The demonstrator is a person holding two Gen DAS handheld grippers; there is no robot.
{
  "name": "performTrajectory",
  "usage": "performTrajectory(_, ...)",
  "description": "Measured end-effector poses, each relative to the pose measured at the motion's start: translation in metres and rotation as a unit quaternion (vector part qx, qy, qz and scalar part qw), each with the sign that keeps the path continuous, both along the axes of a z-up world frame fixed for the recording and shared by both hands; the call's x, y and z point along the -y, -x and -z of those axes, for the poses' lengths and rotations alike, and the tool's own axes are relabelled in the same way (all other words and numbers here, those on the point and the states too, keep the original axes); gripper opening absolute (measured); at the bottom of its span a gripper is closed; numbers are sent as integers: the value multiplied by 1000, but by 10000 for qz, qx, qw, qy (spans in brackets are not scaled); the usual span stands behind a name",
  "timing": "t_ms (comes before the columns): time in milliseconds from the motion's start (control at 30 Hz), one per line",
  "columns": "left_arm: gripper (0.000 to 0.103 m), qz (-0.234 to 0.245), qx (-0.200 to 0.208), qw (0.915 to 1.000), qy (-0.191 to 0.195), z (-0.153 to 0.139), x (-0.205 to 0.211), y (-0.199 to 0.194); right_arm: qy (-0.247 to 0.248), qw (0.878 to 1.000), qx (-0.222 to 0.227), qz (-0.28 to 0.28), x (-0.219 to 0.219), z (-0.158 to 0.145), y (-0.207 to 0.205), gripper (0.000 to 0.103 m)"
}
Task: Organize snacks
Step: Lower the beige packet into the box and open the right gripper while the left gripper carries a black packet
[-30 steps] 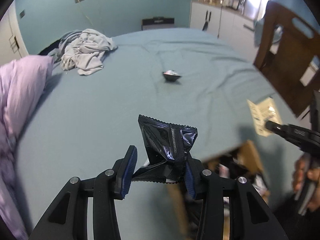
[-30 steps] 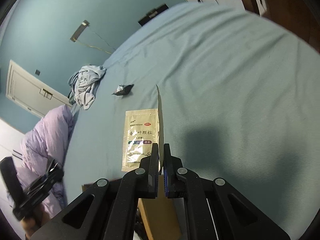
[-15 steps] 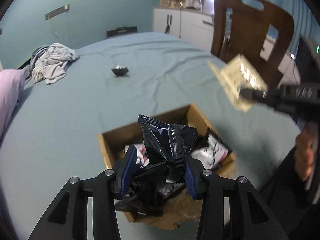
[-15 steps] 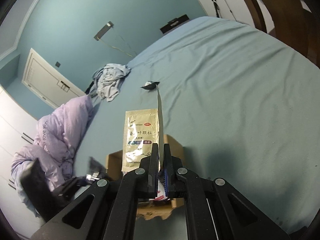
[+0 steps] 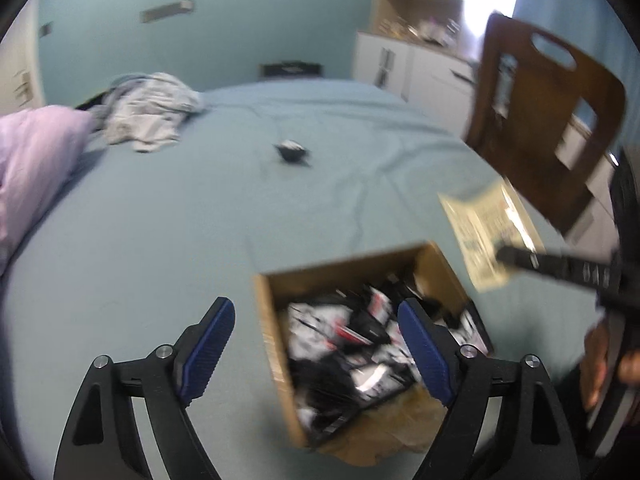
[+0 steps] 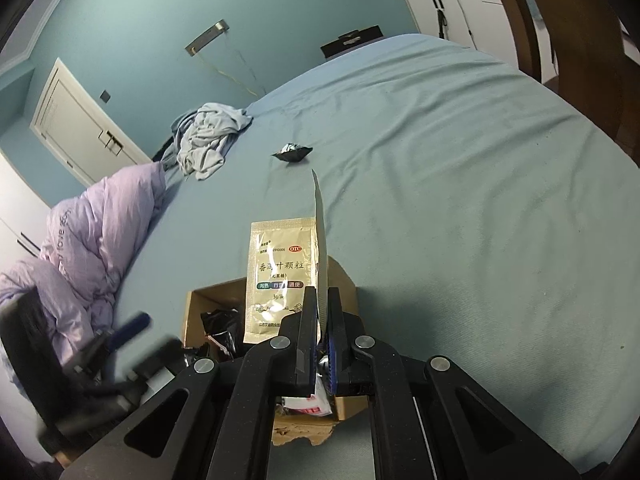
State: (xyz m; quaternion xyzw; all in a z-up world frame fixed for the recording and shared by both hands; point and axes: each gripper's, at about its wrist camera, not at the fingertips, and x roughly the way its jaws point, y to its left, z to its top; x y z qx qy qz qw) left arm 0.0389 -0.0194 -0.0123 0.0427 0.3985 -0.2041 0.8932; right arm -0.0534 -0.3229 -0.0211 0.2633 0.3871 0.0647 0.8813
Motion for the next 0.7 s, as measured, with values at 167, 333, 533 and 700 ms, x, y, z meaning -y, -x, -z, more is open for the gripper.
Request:
performTrajectory(167,87,-734,367,9955,-467,-9,-14,-3,175,9997,-8,-152,-8,0,-4,2)
performTrajectory(333,87,-911,273,9935,-621,-2,-19,-10,360,9988,-14,-335,-16,2,-8,2)
performTrajectory(533,87,-973,157,9935,-578,2,-25,-15,608,9954,-48,-739,-35,6,-17,2)
performTrajectory(700,87,-999,166,9938,-468,1,-27,-17,773,9902,-223,-1141,-51,14,-29,2)
